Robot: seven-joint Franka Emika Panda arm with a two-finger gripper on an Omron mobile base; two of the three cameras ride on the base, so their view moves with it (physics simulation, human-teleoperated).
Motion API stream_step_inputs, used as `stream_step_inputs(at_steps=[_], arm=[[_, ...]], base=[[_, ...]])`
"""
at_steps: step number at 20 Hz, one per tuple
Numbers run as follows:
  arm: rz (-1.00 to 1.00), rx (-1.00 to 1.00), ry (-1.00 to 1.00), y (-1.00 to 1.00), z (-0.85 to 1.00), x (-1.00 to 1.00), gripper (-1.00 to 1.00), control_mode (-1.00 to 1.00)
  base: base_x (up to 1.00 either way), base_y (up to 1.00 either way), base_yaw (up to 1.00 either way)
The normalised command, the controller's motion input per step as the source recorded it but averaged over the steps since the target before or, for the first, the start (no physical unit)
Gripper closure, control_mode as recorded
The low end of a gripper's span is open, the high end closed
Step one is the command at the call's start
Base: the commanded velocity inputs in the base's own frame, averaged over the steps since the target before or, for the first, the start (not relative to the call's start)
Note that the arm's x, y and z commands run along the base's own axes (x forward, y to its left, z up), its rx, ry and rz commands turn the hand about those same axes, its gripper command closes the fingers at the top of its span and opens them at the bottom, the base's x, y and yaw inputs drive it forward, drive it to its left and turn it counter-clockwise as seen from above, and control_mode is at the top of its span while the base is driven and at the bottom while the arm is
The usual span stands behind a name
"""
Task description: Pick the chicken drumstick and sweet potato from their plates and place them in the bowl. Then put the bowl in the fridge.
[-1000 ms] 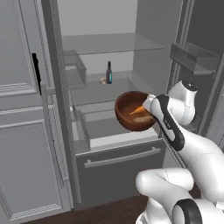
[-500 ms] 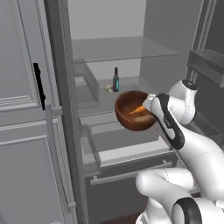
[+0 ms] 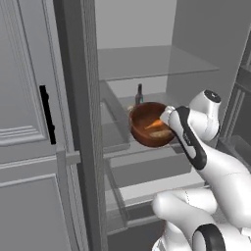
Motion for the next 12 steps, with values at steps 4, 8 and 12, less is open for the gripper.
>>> stream_step_inputs(at_steps=[4, 8, 12], arm=[[0.00, 0.00, 0.00, 0.00, 0.00, 0.00, 1.00, 1.00], [0.03, 0.00, -0.03, 0.09, 0.00, -0.18, 1.00, -1.00], [0.06, 0.00, 0.00, 0.63, 0.00, 0.08, 1.00, -1.00]], base=[[0.31, 0.03, 0.00], [0.00, 0.00, 0.00], [0.00, 0.00, 0.00]])
